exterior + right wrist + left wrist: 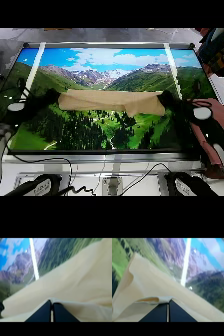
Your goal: Fold the clothes and pants, and hang the long-sleeved shirts on hangers.
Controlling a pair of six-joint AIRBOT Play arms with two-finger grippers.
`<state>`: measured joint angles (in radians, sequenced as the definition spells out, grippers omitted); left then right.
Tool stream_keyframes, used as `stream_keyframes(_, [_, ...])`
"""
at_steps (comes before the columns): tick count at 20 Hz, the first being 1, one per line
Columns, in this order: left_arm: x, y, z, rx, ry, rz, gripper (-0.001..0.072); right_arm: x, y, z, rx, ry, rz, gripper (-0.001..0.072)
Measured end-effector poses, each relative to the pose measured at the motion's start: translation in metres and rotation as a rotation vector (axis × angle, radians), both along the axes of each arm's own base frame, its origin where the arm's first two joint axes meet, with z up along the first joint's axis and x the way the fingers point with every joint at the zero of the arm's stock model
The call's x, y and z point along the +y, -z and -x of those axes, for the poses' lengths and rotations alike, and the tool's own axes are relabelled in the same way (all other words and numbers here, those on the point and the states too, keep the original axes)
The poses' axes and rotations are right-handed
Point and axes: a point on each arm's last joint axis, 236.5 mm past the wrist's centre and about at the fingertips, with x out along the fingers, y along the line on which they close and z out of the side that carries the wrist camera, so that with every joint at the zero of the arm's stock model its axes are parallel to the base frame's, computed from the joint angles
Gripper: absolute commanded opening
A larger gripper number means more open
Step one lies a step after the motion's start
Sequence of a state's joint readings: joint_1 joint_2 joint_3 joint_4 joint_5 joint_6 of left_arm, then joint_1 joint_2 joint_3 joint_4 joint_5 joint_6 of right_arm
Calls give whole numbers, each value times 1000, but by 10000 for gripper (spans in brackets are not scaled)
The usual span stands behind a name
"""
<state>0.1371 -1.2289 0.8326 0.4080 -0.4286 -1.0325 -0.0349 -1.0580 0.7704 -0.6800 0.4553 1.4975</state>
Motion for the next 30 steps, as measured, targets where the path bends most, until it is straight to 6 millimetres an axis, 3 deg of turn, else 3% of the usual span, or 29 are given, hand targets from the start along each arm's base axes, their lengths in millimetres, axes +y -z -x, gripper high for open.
stream_keyframes(4, [-10, 15, -52, -8, -19, -26, 15, -9, 15, -62, 11, 56, -6, 21])
stream_keyframes(5, [-13, 21, -64, -4, -6, -33, 102, -11, 22, -75, 16, 64, -4, 131])
stream_keyframes(6, [-17, 28, -73, 4, 16, -44, 488, -12, 27, -86, 20, 70, -2, 456])
stream_keyframes(7, [-21, 35, -80, 14, 42, -58, 691, -13, 35, -94, 27, 71, 7, 619])
stream_keyframes(10, [-28, 49, -85, 41, 137, -118, 694, -15, 49, -105, 47, 51, 44, 616])
stream_keyframes(14, [-9, 52, -76, 82, 206, -193, 690, -11, 72, -95, 111, -51, 142, 617])
stream_keyframes(19, [37, 85, -30, 306, 276, -278, 702, -7, 91, -77, 188, -150, 214, 617])
stream_keyframes(22, [52, 98, -10, 418, 325, -320, 703, -6, 95, -73, 205, -168, 228, 617])
stream_keyframes(24, [51, 99, -11, 440, 335, -304, 702, -6, 96, -72, 210, -174, 231, 617])
stream_keyframes(28, [25, 114, -17, 462, 362, -190, 700, -5, 97, -70, 217, -181, 232, 616])
stream_keyframes(30, [10, 128, -18, 470, 399, -158, 620, -4, 98, -68, 227, -190, 229, 612])
